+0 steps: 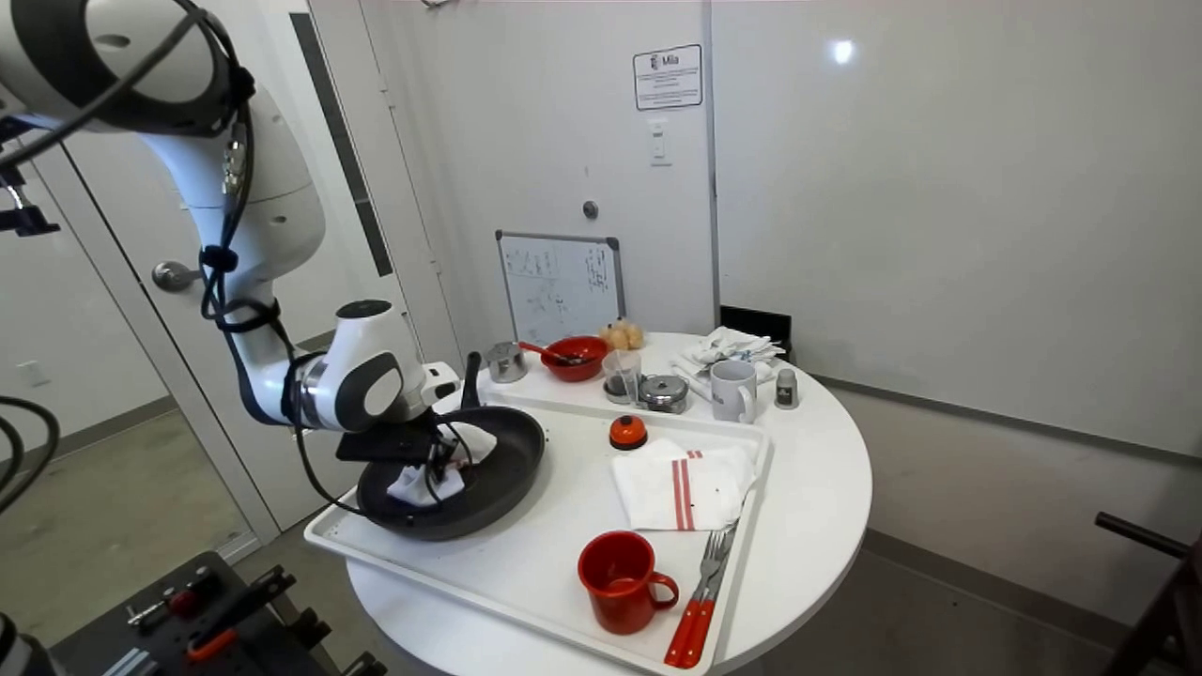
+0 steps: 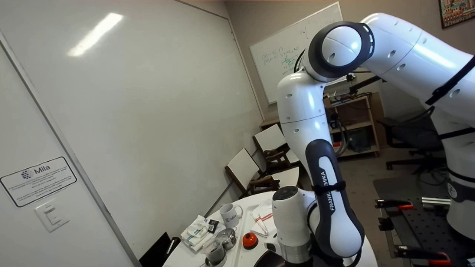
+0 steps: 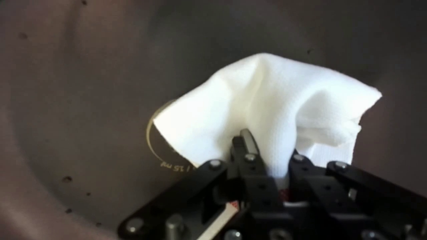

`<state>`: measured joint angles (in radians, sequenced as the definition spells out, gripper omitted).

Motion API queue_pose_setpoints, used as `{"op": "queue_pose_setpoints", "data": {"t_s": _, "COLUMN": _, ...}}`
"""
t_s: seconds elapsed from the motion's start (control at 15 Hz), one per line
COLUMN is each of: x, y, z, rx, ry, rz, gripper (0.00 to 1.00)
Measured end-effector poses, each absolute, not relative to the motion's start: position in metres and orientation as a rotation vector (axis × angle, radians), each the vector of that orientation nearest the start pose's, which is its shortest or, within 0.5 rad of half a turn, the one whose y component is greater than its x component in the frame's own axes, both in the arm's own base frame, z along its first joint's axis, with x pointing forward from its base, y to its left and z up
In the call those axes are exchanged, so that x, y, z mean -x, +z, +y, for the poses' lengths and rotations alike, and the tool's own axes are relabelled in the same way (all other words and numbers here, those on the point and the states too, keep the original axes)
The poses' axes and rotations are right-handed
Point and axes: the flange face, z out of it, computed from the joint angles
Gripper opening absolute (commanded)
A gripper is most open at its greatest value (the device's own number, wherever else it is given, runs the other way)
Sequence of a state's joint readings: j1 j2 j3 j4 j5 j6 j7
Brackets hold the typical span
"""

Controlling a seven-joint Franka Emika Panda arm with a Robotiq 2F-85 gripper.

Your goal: Wipe the pan with a towel

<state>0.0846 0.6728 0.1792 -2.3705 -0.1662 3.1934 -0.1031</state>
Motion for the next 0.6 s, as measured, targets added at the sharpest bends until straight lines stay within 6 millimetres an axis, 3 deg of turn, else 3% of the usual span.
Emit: {"op": "queue_pose_setpoints", "data": {"t_s": 0.6, "x": -0.439, "y": 0.069, "z": 0.069, "rx": 3.042, "ry": -0.232, "rz": -0.52, "gripper": 0.03}}
